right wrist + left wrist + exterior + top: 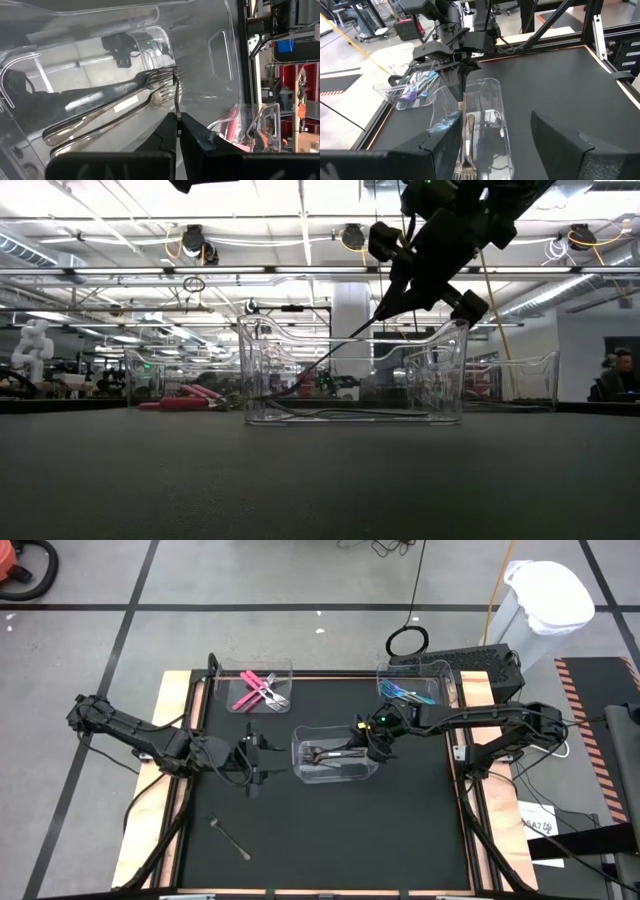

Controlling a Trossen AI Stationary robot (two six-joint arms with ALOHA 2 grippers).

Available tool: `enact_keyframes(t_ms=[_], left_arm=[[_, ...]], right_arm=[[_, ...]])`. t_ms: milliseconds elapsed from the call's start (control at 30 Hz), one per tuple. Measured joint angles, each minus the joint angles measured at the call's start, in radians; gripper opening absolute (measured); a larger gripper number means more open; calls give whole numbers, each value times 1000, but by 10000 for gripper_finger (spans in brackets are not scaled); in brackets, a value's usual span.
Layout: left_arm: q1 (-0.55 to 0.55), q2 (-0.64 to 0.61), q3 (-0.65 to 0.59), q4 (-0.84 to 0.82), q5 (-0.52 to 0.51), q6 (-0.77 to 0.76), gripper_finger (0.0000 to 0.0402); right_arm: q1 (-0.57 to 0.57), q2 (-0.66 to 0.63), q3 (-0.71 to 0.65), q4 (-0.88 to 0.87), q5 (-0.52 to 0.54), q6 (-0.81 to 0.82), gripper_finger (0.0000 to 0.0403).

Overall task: Sort silverware by color (type)
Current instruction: Put the silver fork into the middle transparent bin

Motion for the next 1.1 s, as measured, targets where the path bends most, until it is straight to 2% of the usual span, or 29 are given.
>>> enact_keyframes(t_ms=[467,833,1100], left_arm=[[0,0,0,0,0,-1,235],[0,0,0,0,0,-2,235],[0,0,0,0,0,-3,235]], right_arm=[[0,0,0,0,0,5,6],[0,-1,0,22,1,6,73],[0,-1,-1,47,4,31,91]])
